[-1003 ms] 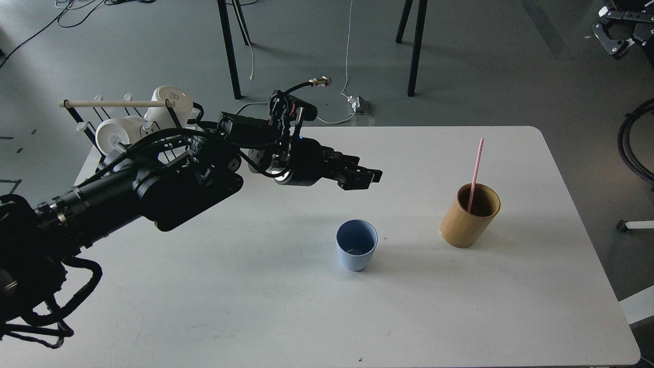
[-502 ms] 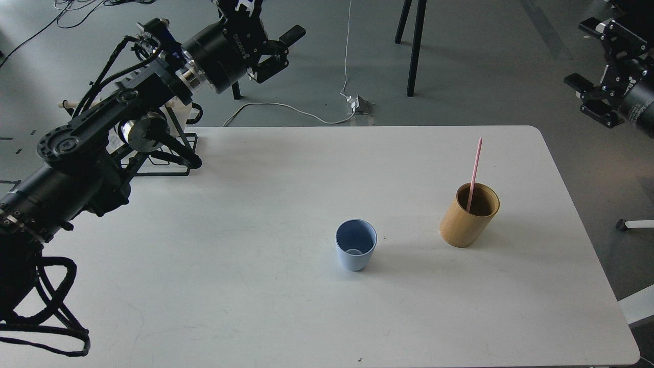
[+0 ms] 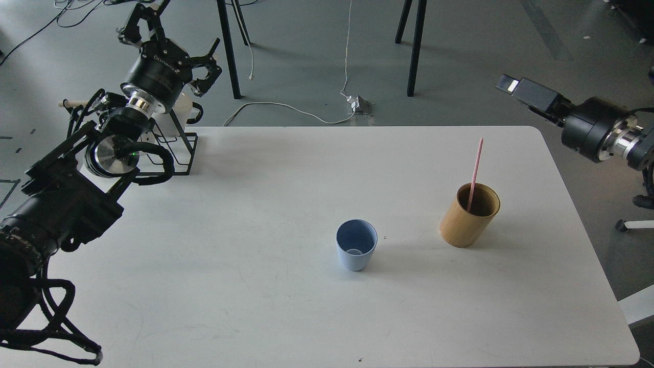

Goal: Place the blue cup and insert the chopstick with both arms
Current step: 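Grasp the red straw in the tan cup with the right gripper and lift it out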

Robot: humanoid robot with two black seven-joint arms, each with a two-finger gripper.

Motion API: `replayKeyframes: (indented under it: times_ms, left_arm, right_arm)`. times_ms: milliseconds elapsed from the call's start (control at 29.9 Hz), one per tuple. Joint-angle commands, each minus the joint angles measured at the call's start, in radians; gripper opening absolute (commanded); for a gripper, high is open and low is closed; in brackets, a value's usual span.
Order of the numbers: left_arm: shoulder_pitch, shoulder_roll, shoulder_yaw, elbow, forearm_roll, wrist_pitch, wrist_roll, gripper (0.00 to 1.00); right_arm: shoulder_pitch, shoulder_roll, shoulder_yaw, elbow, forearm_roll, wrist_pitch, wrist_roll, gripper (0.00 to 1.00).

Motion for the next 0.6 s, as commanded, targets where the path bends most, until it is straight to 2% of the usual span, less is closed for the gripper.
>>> replayKeyframes:
  times_ms: [0,100,401,468,569]
  left_arm:
    - [-0.004,0.001,-0.023,0.023,-0.007,0.0,0.002,1.0]
    - [-0.003,0.001,-0.027,0.026,-0.007,0.0,0.003,1.0]
    - [-0.032,0.007,-0.025,0.045,-0.005,0.0,0.005,1.0]
    - [-0.049,0.007,-0.025,0.055,-0.005,0.0,0.005,1.0]
    - [-0.059,0.009,-0.023,0.068,-0.005,0.0,0.005,1.0]
  right_arm:
    - [0.001,0.014,-0.058,-0.038,-0.042,-0.003,-0.001,0.94]
    - [0.009,0.022,-0.123,-0.077,-0.123,-0.003,-0.006,0.91]
    - [0.013,0.164,-0.207,-0.203,-0.197,0.0,-0.011,0.69]
    - [0.015,0.198,-0.209,-0.224,-0.2,0.004,-0.014,0.62]
    - [0.026,0.232,-0.212,-0.247,-0.212,0.01,-0.03,0.46]
